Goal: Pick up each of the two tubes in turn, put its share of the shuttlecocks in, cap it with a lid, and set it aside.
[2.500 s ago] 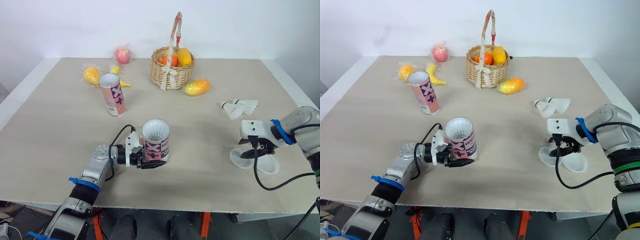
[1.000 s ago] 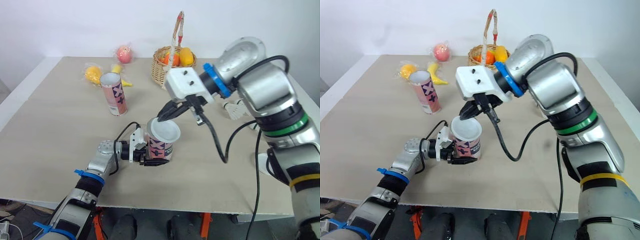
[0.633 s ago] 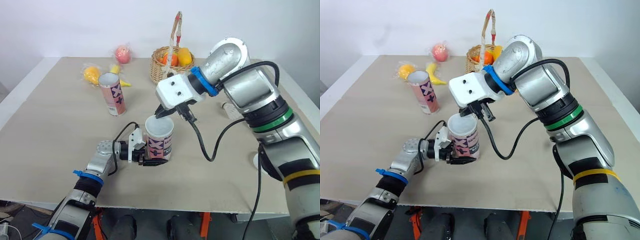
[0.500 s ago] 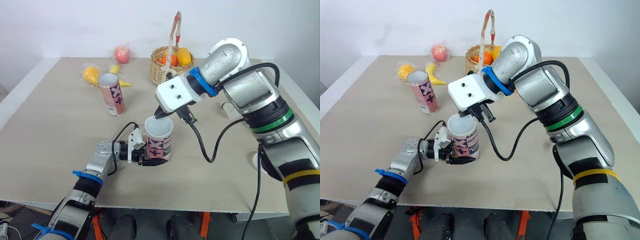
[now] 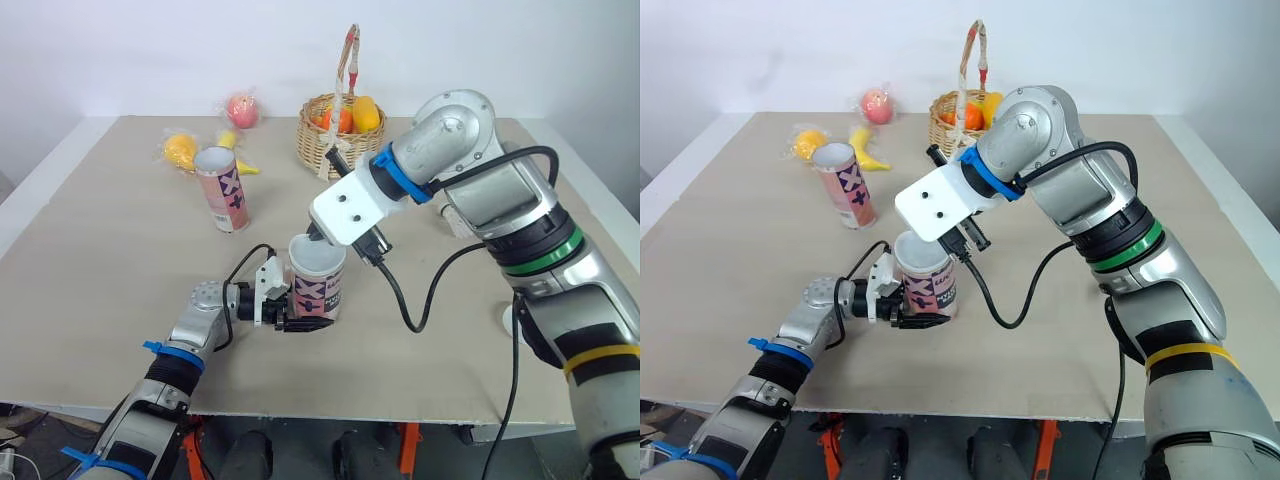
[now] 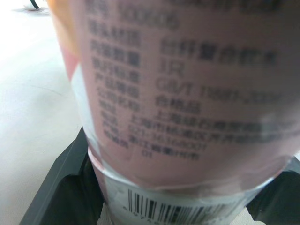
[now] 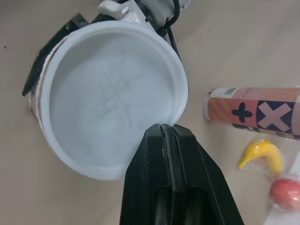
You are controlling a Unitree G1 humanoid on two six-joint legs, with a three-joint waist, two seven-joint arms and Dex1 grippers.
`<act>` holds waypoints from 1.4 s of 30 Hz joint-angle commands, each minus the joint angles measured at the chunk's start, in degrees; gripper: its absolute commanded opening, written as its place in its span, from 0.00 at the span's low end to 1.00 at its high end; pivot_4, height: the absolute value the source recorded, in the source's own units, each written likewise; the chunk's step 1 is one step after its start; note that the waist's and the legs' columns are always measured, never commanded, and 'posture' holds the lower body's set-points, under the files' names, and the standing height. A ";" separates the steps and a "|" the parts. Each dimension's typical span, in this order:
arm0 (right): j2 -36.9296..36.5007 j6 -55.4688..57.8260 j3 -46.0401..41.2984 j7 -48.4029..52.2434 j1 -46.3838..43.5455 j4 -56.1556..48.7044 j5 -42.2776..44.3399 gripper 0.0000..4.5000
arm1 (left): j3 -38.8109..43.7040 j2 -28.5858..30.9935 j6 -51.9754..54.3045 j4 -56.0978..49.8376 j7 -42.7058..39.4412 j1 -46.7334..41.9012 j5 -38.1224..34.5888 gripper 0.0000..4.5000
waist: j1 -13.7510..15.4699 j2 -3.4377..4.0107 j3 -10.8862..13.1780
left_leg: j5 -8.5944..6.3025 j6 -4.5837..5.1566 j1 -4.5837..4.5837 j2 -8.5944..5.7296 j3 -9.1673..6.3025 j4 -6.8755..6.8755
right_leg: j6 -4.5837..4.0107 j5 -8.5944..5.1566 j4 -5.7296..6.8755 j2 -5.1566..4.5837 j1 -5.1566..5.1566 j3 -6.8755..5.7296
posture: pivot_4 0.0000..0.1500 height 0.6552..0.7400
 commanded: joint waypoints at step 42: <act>-4.80 21.51 0.19 5.16 0.82 -1.63 24.47 0.01 | 0.36 1.24 1.54 -1.98 1.35 3.52 0.46 0.68 | -0.72 -0.05 0.04 | 0.00 0.00 0.12 -0.05 -0.06 -0.46 | 0.06 -0.27 -0.01 -0.15 0.01 0.08 | 1.00 1.00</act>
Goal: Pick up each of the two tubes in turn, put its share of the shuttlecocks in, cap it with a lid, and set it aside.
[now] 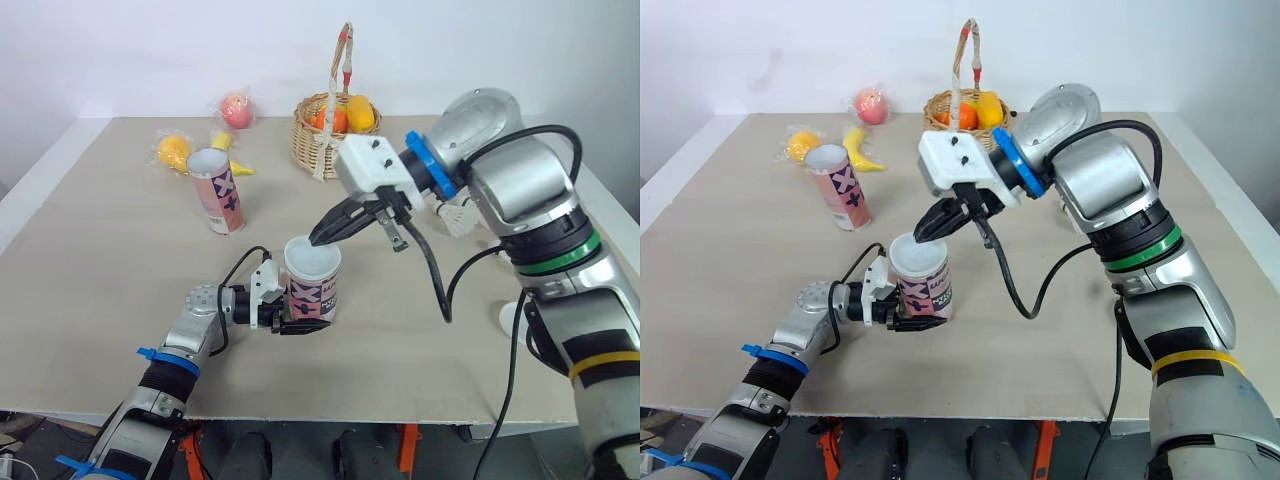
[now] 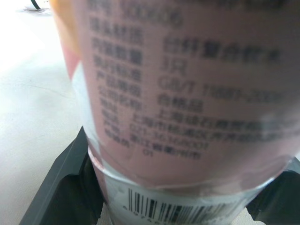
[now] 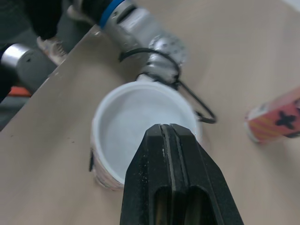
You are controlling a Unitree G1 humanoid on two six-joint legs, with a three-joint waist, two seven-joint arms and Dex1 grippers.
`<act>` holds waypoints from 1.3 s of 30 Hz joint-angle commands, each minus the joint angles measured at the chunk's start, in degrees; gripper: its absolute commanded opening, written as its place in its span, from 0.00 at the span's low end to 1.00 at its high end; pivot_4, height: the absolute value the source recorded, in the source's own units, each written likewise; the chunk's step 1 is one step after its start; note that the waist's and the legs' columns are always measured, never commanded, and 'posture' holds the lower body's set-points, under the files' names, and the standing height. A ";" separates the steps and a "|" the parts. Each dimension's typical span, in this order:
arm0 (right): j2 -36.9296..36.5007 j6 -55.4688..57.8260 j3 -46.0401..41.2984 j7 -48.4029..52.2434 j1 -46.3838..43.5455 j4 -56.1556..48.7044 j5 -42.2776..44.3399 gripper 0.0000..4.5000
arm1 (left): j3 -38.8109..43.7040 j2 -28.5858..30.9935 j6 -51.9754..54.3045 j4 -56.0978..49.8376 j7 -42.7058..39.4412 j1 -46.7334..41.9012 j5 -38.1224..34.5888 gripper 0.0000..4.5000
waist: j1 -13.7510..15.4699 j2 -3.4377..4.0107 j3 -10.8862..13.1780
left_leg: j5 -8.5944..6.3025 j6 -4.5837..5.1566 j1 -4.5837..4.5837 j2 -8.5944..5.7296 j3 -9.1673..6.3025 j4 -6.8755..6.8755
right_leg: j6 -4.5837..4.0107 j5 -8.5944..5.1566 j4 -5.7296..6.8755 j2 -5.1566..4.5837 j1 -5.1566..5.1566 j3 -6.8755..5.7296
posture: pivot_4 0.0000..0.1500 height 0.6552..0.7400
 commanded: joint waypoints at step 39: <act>-6.71 6.84 -13.44 0.00 7.07 -4.93 8.79 0.01 | -0.20 -0.03 -1.14 -2.10 0.84 2.88 -0.42 0.68 | 0.32 -0.33 -0.26 | 0.15 -0.17 -0.02 0.00 -0.08 -0.50 | -0.21 -0.16 -0.09 -0.05 -0.18 -0.04 | 1.00 1.00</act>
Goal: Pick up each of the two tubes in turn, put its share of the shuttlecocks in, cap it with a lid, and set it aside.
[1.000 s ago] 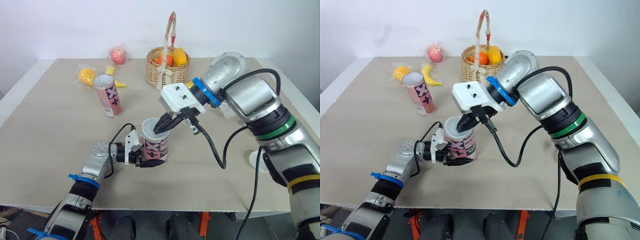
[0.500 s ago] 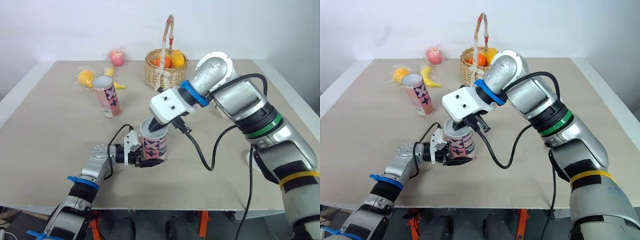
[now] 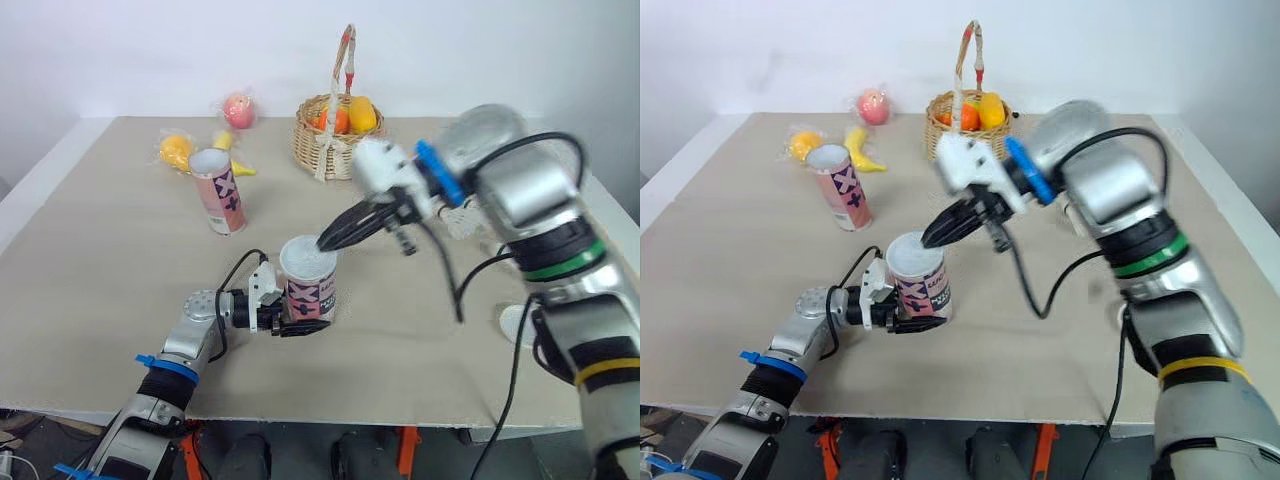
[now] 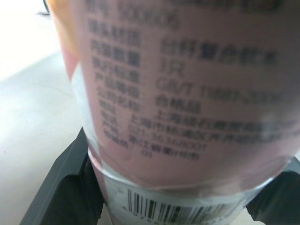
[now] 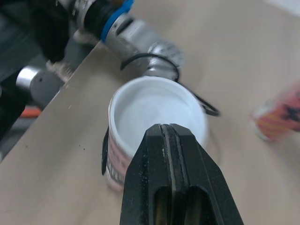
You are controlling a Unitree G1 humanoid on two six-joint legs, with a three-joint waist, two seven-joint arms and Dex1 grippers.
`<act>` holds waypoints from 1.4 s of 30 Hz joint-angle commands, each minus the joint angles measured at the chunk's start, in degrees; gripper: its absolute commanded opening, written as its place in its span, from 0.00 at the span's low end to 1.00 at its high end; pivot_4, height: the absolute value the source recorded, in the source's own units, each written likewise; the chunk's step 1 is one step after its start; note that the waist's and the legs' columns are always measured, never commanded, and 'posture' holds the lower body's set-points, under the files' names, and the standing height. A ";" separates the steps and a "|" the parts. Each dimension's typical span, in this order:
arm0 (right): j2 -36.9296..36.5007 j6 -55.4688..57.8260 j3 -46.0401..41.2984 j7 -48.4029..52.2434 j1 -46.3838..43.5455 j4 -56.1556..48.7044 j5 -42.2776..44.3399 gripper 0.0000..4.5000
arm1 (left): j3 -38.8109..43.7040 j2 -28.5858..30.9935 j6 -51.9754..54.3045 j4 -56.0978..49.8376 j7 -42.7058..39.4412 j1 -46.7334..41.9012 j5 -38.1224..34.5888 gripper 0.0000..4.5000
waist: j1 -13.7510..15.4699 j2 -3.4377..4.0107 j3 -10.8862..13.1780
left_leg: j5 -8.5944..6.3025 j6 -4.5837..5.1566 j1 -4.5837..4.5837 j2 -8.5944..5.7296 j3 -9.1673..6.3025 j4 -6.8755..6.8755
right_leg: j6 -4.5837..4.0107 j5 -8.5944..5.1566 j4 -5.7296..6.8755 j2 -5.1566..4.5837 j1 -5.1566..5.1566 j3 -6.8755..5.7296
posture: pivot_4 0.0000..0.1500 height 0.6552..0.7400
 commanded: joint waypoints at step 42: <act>-2.30 3.23 -11.73 -24.01 44.46 -17.91 -1.93 1.00 | 12.35 20.54 2.33 -15.78 -5.75 7.71 -7.99 0.99 | -0.10 -0.54 0.52 | -0.01 0.01 -0.28 0.02 -0.01 -0.08 | 0.27 0.09 -0.60 0.09 0.05 0.08 | 1.00 1.00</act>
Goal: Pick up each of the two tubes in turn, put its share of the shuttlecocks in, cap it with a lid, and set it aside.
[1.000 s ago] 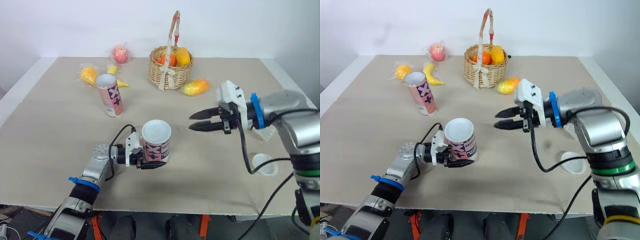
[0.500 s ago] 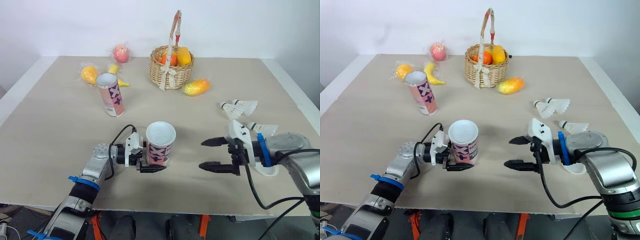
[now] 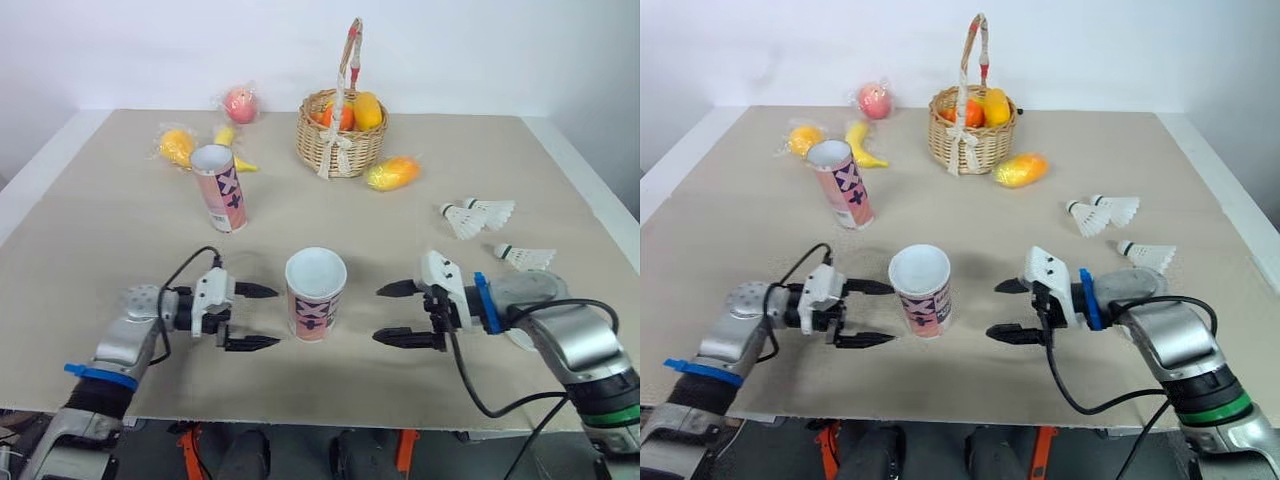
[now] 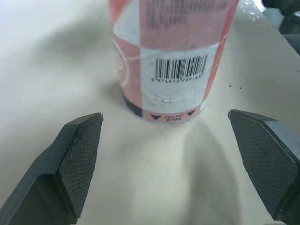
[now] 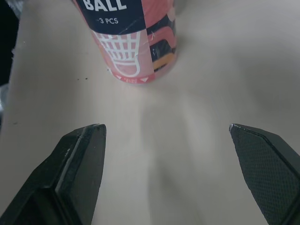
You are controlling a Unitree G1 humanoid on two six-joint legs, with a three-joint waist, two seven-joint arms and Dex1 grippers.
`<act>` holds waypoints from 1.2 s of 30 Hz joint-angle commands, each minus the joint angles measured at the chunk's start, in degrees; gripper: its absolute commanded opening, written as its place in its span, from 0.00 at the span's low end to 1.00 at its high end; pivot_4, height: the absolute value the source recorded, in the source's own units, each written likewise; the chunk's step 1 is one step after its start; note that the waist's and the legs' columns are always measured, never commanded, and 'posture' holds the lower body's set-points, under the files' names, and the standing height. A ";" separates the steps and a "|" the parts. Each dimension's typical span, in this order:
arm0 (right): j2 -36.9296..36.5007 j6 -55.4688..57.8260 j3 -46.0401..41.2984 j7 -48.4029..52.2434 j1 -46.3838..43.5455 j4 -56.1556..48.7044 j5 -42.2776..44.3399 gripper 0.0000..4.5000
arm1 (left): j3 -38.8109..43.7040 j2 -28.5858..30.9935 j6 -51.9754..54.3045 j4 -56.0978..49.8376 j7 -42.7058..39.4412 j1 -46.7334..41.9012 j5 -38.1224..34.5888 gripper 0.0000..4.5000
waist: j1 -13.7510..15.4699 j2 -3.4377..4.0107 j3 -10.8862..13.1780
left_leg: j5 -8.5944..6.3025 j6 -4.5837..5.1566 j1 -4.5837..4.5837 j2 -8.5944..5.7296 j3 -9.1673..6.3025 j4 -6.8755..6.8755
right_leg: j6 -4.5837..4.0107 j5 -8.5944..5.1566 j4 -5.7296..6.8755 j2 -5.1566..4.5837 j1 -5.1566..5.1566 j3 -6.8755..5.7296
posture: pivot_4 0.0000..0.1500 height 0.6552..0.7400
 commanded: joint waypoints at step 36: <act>21.60 -7.09 7.88 -1.15 -6.41 8.92 -2.49 0.71 | 15.14 9.96 22.49 -31.60 11.11 8.10 -20.58 1.00 | -0.12 -0.02 0.12 | 0.07 -0.13 -0.10 0.21 -0.05 0.03 | -0.33 0.24 -0.02 0.05 -0.11 -0.35 | 1.00 1.00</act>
